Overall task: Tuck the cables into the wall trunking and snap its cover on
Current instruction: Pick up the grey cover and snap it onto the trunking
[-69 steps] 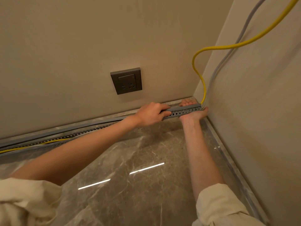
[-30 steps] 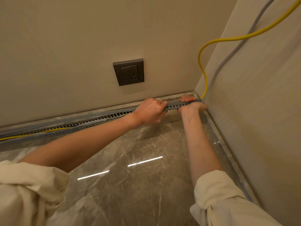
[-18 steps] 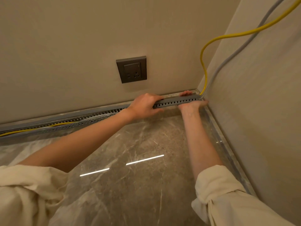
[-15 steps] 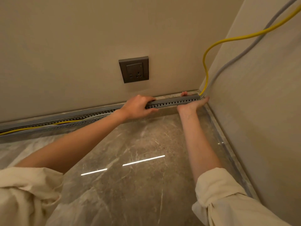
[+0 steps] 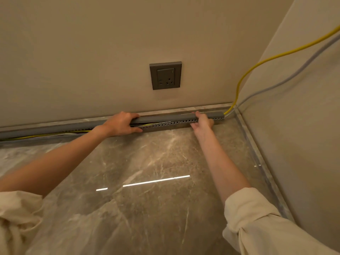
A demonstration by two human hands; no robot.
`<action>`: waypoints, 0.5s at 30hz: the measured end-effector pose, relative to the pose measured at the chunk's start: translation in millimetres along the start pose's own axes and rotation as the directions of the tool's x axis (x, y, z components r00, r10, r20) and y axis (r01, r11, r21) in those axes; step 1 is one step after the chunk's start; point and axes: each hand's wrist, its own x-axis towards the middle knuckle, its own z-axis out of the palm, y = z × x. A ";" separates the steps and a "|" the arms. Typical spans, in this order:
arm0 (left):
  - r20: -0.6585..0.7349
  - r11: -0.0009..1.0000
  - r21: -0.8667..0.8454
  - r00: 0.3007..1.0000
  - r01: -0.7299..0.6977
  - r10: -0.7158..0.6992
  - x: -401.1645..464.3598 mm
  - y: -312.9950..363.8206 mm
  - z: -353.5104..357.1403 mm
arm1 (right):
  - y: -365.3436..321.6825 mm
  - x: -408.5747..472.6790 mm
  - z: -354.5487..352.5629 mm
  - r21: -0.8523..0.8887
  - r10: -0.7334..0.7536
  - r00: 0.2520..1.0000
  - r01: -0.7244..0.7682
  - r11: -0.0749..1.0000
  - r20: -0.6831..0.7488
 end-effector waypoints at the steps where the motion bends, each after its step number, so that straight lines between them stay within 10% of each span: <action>1: -0.010 1.000 0.013 1.000 0.014 -0.014 -4.0 -6.5 -2.2 | -1.3 1.5 -1.4 0.043 0.007 0.999 -0.009 0.999 0.042; 15: -0.080 0.978 0.044 0.976 0.204 -0.201 -67.2 -86.6 -17.7 | -6.0 -7.0 2.0 -0.082 -0.142 0.989 0.138 0.987 -0.050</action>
